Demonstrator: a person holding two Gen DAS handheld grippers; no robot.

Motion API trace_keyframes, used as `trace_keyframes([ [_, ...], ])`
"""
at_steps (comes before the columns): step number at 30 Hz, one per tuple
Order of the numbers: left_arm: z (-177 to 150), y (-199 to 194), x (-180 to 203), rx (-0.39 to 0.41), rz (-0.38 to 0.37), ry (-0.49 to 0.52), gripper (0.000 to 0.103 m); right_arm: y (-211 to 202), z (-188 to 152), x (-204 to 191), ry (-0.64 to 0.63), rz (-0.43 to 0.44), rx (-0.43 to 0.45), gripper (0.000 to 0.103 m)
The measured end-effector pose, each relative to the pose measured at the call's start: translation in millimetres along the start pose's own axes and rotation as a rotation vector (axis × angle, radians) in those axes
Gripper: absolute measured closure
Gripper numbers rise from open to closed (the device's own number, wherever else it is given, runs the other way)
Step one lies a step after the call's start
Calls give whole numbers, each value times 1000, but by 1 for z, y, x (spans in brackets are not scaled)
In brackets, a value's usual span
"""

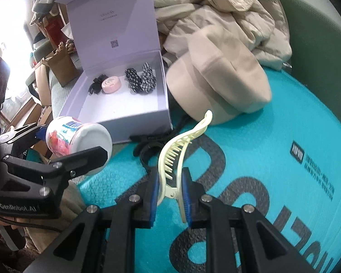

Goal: Organize objects

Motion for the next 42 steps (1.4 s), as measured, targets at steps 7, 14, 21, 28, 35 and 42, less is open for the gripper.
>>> trace_keyframes([
  [7,9,-20,-4,36,-2,-3,14,-13,18,-14,-68,-5,37,84],
  [14,15,-39,-17,73,37,-26,13,-22,33,-31,-129,1,66,84],
  [21,17,-52,-37,90,85,-65,13,-25,48,-55,-195,32,86,84],
  [28,14,-61,-56,103,123,-97,13,-24,64,-80,-268,64,92,84],
  [35,13,-66,-77,103,129,-141,13,-20,76,-94,-306,83,104,84],
  [42,18,-71,-94,123,136,-175,13,-10,88,-92,-314,90,110,84],
])
Point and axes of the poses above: each gripper's, at about its wrist camera, not at the fingertips, and y roughly the way its jaws point, x to its right, z to its top, the point moved 1 cm from there along y, roughly the way its jaws point, and after that the axes turned 13 degrees about -x, right-handed, at the moved point
